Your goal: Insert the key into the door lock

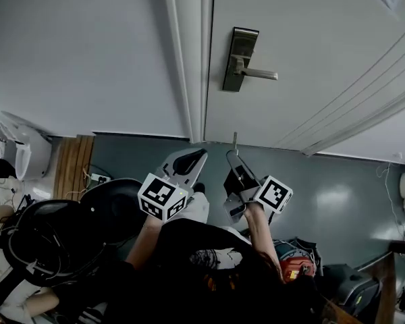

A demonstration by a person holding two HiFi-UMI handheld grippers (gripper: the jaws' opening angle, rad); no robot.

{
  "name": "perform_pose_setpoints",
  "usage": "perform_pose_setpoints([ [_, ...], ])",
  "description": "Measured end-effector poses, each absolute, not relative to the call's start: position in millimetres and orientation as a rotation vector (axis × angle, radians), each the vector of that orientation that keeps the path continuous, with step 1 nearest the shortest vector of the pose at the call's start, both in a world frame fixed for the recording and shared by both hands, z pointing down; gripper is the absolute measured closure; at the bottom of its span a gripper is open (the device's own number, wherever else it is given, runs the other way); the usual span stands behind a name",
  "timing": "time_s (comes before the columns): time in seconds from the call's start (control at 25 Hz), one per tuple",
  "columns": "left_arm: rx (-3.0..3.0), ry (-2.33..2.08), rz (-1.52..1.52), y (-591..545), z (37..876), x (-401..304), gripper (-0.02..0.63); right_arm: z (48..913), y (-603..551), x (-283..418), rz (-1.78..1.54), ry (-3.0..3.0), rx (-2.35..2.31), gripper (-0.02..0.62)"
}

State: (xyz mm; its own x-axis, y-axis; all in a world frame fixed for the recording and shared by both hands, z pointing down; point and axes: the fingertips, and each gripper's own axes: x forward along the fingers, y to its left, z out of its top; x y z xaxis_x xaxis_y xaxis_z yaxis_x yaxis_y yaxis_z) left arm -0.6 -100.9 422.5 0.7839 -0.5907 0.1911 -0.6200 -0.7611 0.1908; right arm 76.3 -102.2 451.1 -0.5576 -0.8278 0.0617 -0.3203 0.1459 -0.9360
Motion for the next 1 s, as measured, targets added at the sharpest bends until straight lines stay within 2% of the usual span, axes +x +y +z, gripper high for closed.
perform_pose_setpoints([
  [0.64, 2.739, -0.868, 0.144, -195.1, 426.4, -27.3, 0.594, 448.0, -196.8, 65.6, -1.413, 1.876, -1.136, 0.575],
  [1.0, 2.761, -0.768, 0.166, -230.4, 433.5, 0.3, 0.594, 463.8, -238.3, 87.8, -1.402, 1.871, -1.171, 0.575],
])
